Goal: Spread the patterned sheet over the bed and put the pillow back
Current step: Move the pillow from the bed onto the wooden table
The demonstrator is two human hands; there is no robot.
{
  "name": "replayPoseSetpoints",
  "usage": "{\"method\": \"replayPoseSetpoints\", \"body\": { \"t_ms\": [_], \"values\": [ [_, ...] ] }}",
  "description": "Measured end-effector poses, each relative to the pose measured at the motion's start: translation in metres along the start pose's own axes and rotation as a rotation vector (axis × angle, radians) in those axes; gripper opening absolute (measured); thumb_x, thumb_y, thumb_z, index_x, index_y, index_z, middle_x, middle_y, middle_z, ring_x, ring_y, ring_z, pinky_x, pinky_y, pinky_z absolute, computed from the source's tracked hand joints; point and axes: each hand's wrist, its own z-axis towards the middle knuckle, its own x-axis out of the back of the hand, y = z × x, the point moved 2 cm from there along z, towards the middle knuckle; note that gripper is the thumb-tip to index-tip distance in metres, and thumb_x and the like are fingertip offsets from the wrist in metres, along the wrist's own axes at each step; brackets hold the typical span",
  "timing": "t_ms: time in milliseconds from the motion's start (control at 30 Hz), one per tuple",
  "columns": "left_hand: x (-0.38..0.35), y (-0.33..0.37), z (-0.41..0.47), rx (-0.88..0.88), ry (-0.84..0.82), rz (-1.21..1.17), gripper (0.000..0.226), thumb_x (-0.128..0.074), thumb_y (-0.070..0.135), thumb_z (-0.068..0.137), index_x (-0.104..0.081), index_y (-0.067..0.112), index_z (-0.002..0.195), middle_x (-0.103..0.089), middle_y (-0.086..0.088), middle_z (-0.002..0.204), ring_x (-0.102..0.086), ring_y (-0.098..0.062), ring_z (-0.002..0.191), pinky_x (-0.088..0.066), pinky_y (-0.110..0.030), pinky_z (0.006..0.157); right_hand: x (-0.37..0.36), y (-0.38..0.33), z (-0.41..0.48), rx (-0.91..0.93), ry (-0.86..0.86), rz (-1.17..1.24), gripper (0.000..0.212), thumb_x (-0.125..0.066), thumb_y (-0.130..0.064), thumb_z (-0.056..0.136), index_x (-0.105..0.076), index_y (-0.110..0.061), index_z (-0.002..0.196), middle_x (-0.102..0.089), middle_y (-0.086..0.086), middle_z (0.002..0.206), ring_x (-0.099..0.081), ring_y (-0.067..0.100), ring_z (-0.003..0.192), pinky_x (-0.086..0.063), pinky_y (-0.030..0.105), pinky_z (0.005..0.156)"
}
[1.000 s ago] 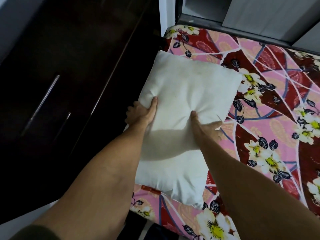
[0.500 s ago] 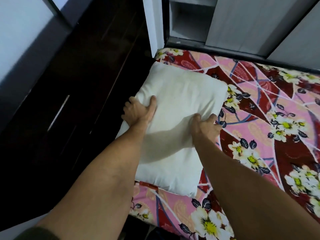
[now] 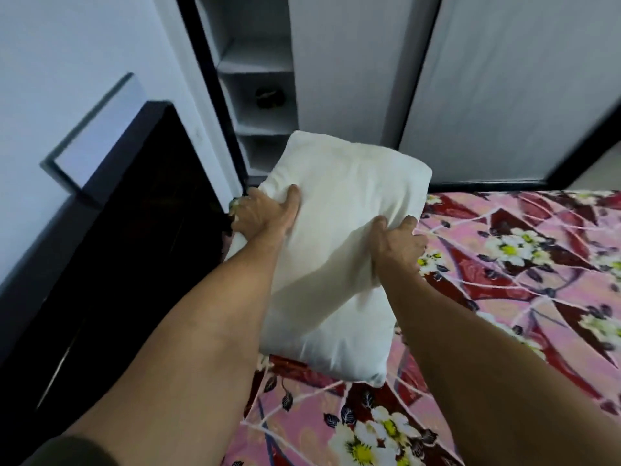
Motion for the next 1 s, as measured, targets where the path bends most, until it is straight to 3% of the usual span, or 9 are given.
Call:
{"method": "replayPoseSetpoints", "body": {
  "t_ms": [233, 500, 767, 1000],
  "values": [
    [0.018, 0.146, -0.108, -0.215, -0.065, -0.082, 0.094, -0.045, 0.085, 0.073, -0.051, 0.010, 0.128, -0.057, -0.015, 0.129, -0.054, -0.038, 0.118, -0.041, -0.051, 0.096, 0.175, 0.017, 0.027, -0.059, 0.217, 0.110, 0.063, -0.044, -0.053, 0.095, -0.034, -0.023, 0.149, -0.037, 0.022, 0.142, -0.039, 0.039, 0.133, -0.035, 0.055, 0.104],
    [0.004, 0.286, -0.279, -0.429, -0.203, -0.159, 0.094, -0.048, 0.083, 0.075, -0.050, 0.009, 0.132, -0.053, -0.017, 0.135, -0.049, -0.038, 0.126, -0.036, -0.050, 0.100, 0.379, 0.095, 0.045, -0.174, 0.457, 0.198, 0.065, -0.046, -0.054, 0.094, -0.033, -0.027, 0.151, -0.039, 0.020, 0.141, -0.042, 0.038, 0.130, -0.035, 0.053, 0.105],
    [-0.020, 0.380, -0.461, -0.636, -0.383, -0.137, 0.098, -0.042, 0.084, 0.078, -0.043, 0.009, 0.140, -0.048, -0.017, 0.141, -0.045, -0.037, 0.130, -0.034, -0.050, 0.103, 0.543, 0.201, 0.034, -0.317, 0.696, 0.294, 0.065, -0.051, -0.053, 0.094, -0.034, -0.029, 0.153, -0.038, 0.021, 0.142, -0.040, 0.038, 0.132, -0.029, 0.052, 0.109],
    [-0.041, 0.422, -0.594, -0.812, -0.517, -0.106, 0.098, -0.040, 0.084, 0.076, -0.044, 0.009, 0.139, -0.049, -0.017, 0.140, -0.046, -0.037, 0.129, -0.036, -0.052, 0.102, 0.637, 0.285, -0.001, -0.450, 0.881, 0.324, 0.059, -0.053, -0.053, 0.092, -0.043, -0.027, 0.145, -0.040, 0.019, 0.139, -0.040, 0.039, 0.132, -0.030, 0.053, 0.107]
  ]
}}
